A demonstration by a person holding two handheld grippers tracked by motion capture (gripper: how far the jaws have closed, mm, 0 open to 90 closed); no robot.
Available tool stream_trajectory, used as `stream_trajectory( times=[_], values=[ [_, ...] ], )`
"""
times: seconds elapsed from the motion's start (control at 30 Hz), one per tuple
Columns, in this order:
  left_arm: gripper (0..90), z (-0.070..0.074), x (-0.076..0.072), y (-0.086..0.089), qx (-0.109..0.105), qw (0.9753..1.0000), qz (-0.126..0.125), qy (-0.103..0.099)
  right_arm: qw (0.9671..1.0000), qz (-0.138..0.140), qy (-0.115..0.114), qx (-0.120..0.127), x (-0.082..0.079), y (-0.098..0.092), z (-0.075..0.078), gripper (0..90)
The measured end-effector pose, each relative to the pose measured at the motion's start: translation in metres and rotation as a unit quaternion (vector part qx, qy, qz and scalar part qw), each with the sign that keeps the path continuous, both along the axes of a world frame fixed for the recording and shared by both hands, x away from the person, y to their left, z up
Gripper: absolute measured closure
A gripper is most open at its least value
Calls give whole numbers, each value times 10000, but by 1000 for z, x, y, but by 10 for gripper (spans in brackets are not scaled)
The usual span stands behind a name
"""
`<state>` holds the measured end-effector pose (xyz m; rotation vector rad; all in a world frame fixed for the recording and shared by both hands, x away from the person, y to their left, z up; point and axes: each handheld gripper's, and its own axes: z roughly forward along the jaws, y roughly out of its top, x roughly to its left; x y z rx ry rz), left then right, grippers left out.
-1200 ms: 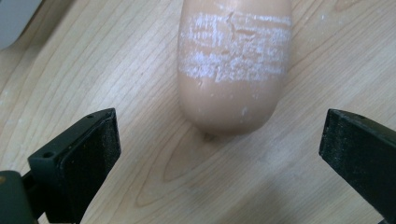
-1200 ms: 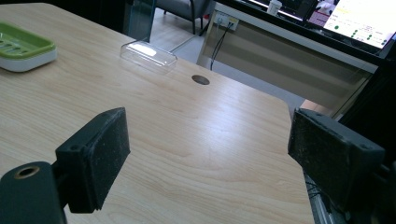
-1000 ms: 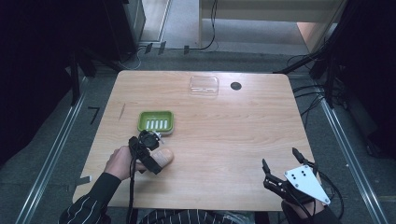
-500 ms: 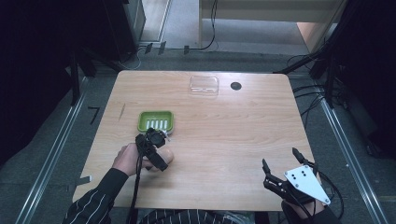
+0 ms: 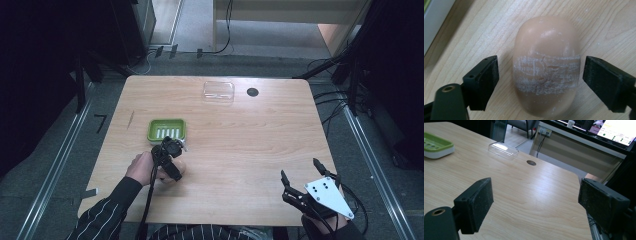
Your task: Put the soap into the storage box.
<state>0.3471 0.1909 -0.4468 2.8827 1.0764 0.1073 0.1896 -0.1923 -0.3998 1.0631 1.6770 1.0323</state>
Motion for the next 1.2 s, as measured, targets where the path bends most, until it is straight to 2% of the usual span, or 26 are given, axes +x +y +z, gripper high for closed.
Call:
stream_trajectory(
  times=[0.23, 0.37, 0.7, 1.0, 1.2],
  values=[
    [259, -1, -1, -1, -9, 10000, -44, 4, 10000, -3, 4, 1, 0, 0, 0, 134],
    [326, -3, -1, -1, -20, 9999, -112, 95, 10000, -2, -2, 1, 0, 0, 0, 135],
    [329, -6, -3, -1, 19, 9999, -112, 25, 10000, -4, -6, -2, 0, 0, 0, 135],
    [331, -7, -4, 2, -91, 9999, -65, -12, 10000, -1, -31, -18, 0, -1, 0, 135],
    [334, -6, -4, 3, -72, 9998, -169, -21, 10000, -7, -10, -10, -1, 0, 0, 134]
  ],
)
